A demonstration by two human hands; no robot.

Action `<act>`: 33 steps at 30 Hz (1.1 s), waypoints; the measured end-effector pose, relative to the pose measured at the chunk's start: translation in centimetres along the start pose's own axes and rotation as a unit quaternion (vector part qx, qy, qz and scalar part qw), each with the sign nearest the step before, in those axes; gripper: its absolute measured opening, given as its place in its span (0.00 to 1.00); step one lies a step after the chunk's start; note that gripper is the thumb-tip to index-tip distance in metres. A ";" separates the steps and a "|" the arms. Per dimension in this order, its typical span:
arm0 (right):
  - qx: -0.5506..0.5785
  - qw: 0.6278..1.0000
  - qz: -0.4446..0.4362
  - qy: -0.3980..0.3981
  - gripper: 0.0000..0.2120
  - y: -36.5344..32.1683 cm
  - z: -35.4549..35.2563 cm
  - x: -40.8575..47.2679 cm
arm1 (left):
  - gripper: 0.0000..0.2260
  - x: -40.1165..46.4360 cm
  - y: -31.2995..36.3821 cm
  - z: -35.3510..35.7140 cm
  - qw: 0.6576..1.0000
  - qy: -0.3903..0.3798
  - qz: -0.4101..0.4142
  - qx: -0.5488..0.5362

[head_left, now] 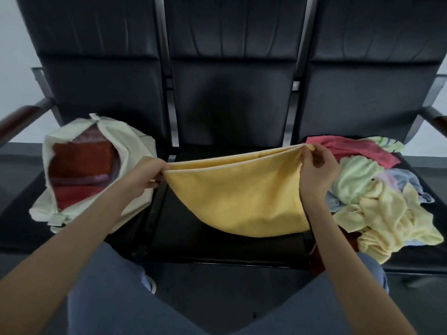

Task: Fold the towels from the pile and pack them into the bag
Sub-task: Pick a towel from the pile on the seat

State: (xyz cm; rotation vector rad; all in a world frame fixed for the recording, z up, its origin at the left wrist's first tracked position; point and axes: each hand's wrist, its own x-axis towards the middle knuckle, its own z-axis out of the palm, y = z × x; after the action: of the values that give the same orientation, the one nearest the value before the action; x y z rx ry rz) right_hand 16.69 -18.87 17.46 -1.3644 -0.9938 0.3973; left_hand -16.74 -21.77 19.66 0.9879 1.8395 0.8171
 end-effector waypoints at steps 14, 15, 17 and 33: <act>0.004 0.999 -0.018 -0.047 0.06 -3.2 -0.3 4.1 | 0.08 0.6 10.2 -5.4 0.984 -0.168 0.010 0.054; -0.017 0.997 -0.023 -0.066 0.07 -3.2 0.0 4.6 | 0.08 1.1 10.5 -5.4 0.988 -0.156 -0.011 0.021; -0.054 0.993 -0.028 -0.100 0.07 -3.1 0.6 5.9 | 0.09 2.0 11.2 -5.2 0.989 -0.132 -0.023 -0.070; -0.019 0.986 -0.044 -0.162 0.03 1.1 0.1 6.1 | 0.16 5.9 7.2 -0.7 0.973 0.071 0.206 -0.077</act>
State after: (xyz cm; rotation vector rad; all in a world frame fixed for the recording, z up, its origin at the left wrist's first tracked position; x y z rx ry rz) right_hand 20.34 -14.04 18.63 -1.3090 -1.3308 0.5474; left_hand -17.03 -13.36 23.71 1.2562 1.6781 1.2898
